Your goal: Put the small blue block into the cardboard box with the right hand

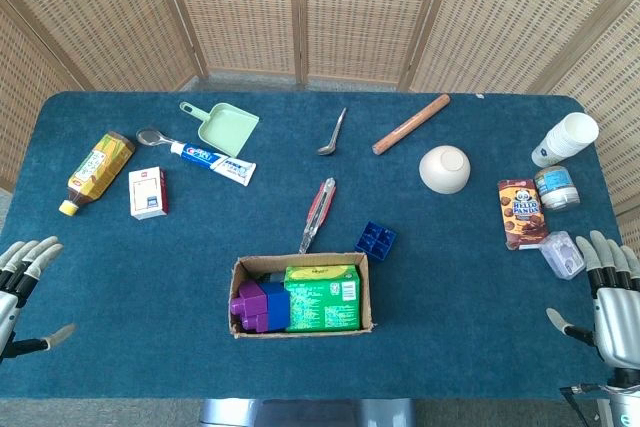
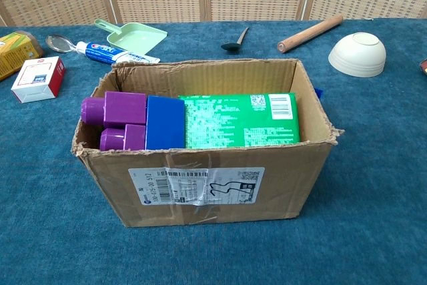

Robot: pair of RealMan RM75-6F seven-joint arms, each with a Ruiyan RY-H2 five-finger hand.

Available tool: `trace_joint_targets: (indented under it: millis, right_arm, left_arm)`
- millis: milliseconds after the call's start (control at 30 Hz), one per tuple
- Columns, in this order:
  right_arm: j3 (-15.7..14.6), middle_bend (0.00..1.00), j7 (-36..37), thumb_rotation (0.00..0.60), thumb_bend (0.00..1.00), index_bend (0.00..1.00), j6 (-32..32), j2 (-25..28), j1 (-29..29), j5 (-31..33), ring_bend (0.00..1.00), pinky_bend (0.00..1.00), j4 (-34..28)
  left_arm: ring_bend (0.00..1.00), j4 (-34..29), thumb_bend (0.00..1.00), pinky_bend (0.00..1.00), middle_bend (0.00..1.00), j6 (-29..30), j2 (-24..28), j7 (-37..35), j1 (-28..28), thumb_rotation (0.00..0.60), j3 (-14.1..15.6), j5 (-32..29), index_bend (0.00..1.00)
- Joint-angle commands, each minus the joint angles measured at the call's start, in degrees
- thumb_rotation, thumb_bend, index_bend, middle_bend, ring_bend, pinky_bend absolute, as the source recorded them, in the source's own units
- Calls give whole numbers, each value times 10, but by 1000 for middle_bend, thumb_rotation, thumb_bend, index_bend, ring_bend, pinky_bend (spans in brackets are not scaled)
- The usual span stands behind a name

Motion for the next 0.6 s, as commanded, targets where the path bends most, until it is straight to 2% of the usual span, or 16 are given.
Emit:
trace_joint_targets:
  millis: [33,267,400,600]
  right_arm:
    - [-1,0,-5,600,62,0,-5,-2,2,3,0,70,1]
    - [-5,15,-21,600,17,0,-34,-2,17,4,0,80,11]
    - [-9,62,-16,600,10,21,-55,-10,40,-28,13,122,50]
    - [-3,90,-5,600,14,54,-101,-3,91,-66,28,133,112]
  left_arm:
    - [0,2,68,25,0,-1,4,-10,-2,600,4,8,26]
    - [0,3,69,25,0,-2,8,-24,-4,600,8,18,28]
    - [0,3,68,25,0,-3,10,-31,-5,600,12,22,27]
    - [0,5,67,25,0,-1,16,-53,-8,600,16,33,27]
